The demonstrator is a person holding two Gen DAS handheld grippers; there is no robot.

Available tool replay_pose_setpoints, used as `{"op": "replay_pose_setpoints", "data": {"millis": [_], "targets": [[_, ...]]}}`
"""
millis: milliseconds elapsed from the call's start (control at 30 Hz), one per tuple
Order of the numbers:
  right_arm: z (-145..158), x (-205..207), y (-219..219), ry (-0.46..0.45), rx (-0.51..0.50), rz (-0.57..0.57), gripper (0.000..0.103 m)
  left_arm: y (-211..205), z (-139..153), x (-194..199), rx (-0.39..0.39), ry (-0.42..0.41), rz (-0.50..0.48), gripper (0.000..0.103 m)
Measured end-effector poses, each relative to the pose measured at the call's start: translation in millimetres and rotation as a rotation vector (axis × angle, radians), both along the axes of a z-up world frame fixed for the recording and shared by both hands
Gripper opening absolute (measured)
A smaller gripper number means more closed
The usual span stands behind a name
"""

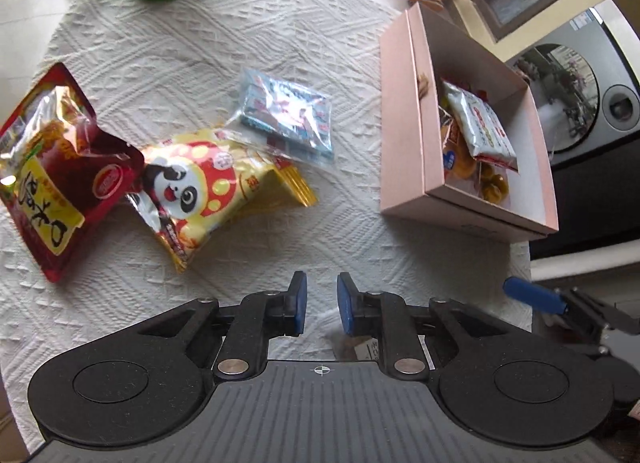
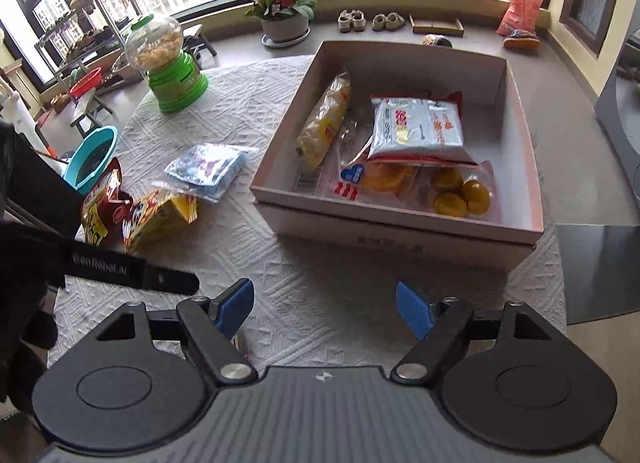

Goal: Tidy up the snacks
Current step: 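Move the left tool to the Peppa Pig packet while the right tool approaches the cookie packet, then grasp the Peppa Pig candy packet with the left tool while the right tool grasps the brown cookie packet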

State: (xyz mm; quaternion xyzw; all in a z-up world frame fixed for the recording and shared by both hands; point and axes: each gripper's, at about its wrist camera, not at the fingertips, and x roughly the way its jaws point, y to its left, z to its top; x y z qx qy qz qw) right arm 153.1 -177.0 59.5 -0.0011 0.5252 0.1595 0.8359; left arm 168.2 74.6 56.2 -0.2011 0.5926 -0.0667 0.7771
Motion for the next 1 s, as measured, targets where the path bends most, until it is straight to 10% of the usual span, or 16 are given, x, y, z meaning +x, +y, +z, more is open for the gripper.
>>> {"op": "replay_pose_setpoints", "data": {"millis": [567, 1000], "targets": [[-46, -3, 79, 0.194, 0.052, 0.195, 0.079, 31, 19, 20, 0.052, -0.035, 0.100, 0.020], [-48, -22, 46, 0.138, 0.040, 0.191, 0.080, 38, 17, 79, 0.050, -0.127, 0.189, 0.023]]}}
